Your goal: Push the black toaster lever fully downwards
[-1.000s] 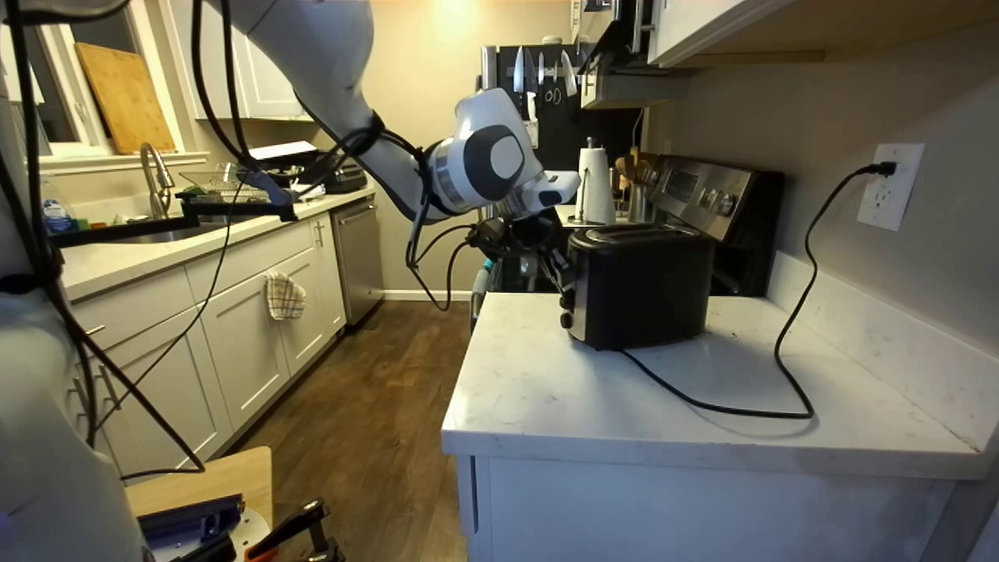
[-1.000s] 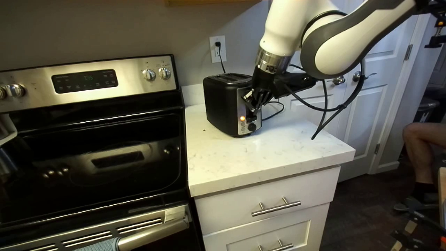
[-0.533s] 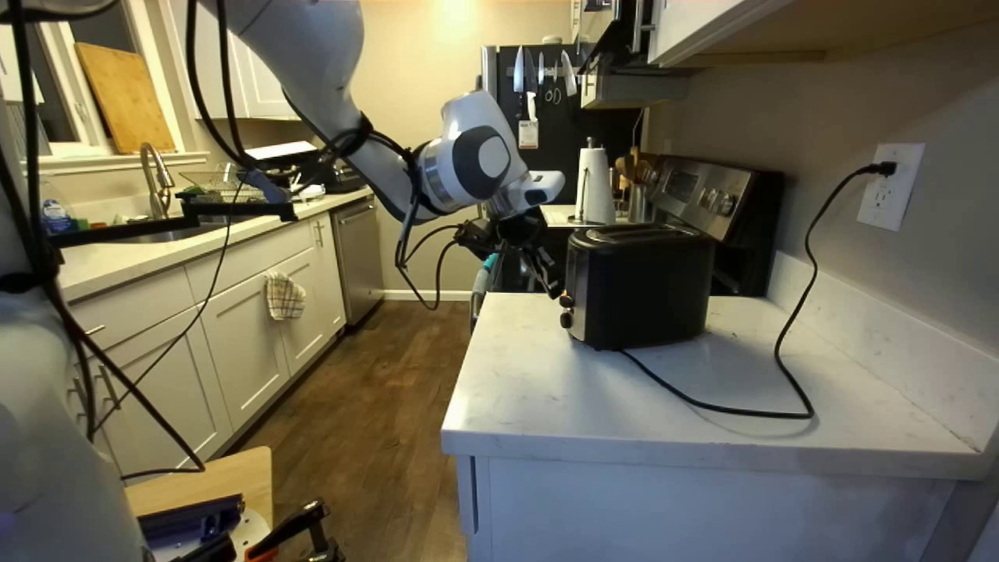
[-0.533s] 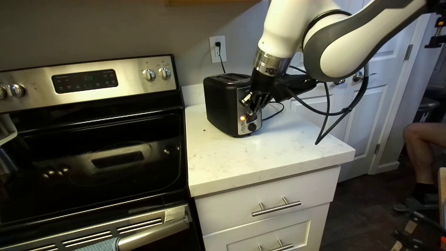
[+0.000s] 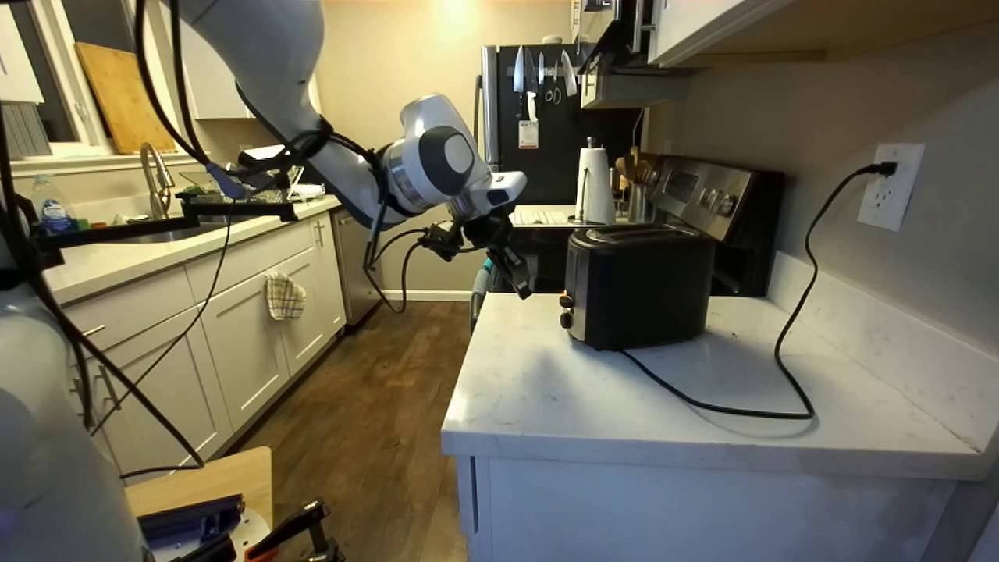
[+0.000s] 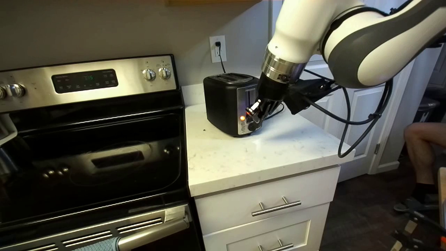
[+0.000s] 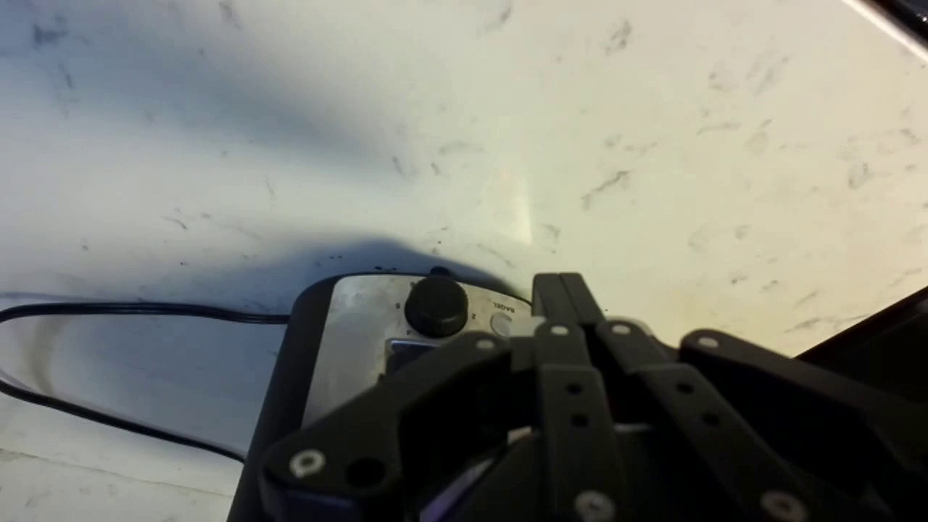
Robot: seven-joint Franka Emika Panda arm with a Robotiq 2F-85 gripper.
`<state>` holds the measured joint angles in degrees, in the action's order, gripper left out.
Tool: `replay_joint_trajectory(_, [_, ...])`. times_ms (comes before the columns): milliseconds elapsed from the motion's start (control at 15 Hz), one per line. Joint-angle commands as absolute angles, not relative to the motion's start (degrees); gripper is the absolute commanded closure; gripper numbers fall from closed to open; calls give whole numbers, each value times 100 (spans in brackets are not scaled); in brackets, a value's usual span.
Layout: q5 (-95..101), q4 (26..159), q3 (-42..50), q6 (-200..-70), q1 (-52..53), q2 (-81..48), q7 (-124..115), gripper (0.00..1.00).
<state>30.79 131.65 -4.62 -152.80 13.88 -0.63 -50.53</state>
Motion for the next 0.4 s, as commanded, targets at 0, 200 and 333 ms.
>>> replay_joint_trajectory(0, [3275,13564,-473,-15198,1393,381,-5525,100])
replay_joint_trajectory(200, [3059,13408,-685,-15234,1172,201,-5318,92])
replay_joint_trajectory(333, [3056,13456,-695,-15232,1161,250,-5352,79])
